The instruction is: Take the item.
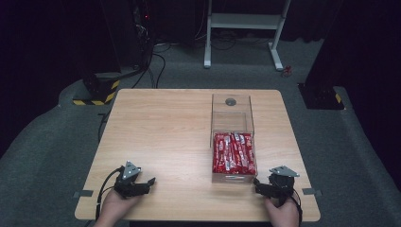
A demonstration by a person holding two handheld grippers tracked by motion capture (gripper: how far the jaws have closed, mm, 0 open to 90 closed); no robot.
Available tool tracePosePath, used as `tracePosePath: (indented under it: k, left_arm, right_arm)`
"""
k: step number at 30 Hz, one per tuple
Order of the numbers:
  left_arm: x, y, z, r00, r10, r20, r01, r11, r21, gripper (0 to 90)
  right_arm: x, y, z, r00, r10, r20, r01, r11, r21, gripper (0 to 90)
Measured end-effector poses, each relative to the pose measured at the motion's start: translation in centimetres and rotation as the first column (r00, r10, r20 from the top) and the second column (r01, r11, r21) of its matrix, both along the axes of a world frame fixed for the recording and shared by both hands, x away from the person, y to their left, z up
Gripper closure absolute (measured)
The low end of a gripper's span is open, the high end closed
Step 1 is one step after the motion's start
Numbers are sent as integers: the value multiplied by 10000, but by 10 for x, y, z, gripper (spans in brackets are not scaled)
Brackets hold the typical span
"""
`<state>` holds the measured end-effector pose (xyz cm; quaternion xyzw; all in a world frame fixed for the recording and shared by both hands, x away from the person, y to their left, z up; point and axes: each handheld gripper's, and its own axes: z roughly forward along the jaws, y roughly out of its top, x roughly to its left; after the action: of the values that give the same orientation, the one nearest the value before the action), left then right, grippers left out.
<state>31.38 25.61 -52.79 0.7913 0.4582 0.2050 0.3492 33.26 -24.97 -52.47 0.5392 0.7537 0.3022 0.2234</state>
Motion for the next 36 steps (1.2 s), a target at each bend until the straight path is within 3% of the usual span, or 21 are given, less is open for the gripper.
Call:
tracePosePath:
  k: [26, 33, 36]
  left_arm:
    - [0, 1, 0, 9995, 302, 8, -302, 9995, -11, 236]
    - [-1, 3, 2, 9989, 468, -80, -468, 9989, -1, 282]
    - [-3, 4, 5, 9987, 442, -233, -450, 9984, -333, 301]
  right_arm:
    - [-1, -2, 0, 9993, 372, 13, -372, 9993, 26, 77]
    - [1, -1, 0, 9991, 419, -13, -419, 9991, 21, 76]
    - [1, -2, 0, 9990, 438, 12, -438, 9990, 18, 77]
